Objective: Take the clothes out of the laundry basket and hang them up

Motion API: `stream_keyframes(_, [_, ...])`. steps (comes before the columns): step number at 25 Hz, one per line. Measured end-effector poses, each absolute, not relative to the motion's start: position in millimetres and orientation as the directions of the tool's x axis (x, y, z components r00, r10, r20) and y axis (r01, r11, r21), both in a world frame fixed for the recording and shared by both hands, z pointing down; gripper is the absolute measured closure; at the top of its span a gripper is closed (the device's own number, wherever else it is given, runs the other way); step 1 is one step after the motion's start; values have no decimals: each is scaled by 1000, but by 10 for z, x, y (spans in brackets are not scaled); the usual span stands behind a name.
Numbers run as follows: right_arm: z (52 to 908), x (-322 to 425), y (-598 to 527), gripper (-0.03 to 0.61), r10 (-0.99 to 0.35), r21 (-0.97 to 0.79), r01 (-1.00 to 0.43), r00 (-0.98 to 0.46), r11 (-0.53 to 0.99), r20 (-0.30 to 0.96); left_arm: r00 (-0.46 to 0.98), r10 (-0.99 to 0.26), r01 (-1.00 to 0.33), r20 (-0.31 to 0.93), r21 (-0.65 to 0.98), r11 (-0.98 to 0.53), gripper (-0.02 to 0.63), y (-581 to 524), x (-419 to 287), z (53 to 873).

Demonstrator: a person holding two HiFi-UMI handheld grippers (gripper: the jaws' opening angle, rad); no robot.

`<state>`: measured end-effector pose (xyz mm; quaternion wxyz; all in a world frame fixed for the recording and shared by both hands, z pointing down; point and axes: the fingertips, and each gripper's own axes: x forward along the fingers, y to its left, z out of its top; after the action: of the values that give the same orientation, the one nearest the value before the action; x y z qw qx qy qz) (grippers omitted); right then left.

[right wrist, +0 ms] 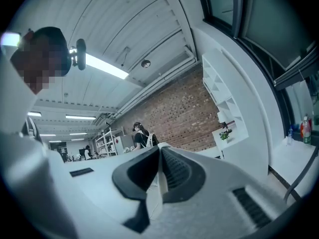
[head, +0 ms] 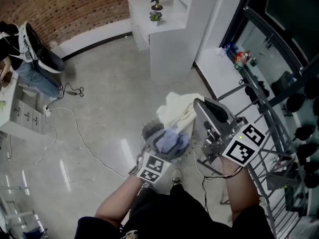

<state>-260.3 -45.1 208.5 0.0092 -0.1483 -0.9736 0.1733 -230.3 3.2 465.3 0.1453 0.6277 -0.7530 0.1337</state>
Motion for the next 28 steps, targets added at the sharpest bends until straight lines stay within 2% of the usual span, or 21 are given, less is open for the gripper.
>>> stream_keyframes(5, [1790, -2540, -402, 561, 276, -329, 284, -959, 901, -70, -184, -902, -982, 391, -32, 187, 362, -92, -2255, 4558])
stream_keyframes(8, [1753, -2523, -365, 561, 272, -326, 281, -959, 903, -73, -196, -900, -980, 388, -41, 196, 483, -78, -2262, 4495])
stream_keyframes(11, [1752, -2499, -386, 561, 261, -320, 271, -962, 908, -77, -199, -903, -979, 382, -41, 199, 572, -31, -2266, 4433])
stream_keyframes(18, [1864, -2431, -580, 561, 211, -335, 222, -975, 916, -68, -110, -949, -973, 294, 161, 163, 589, 44, -2235, 4084])
stream_keyframes(23, [2014, -2401, -701, 561, 178, -349, 182, -983, 919, -43, 36, -992, -947, 124, 322, 6, 589, 97, -2120, 3455])
stream_keyframes(28, [2192, -2377, -852, 561, 144, -369, 140, -989, 919, -17, 104, -995, -924, 5, 369, -95, 591, 148, -2131, 2919])
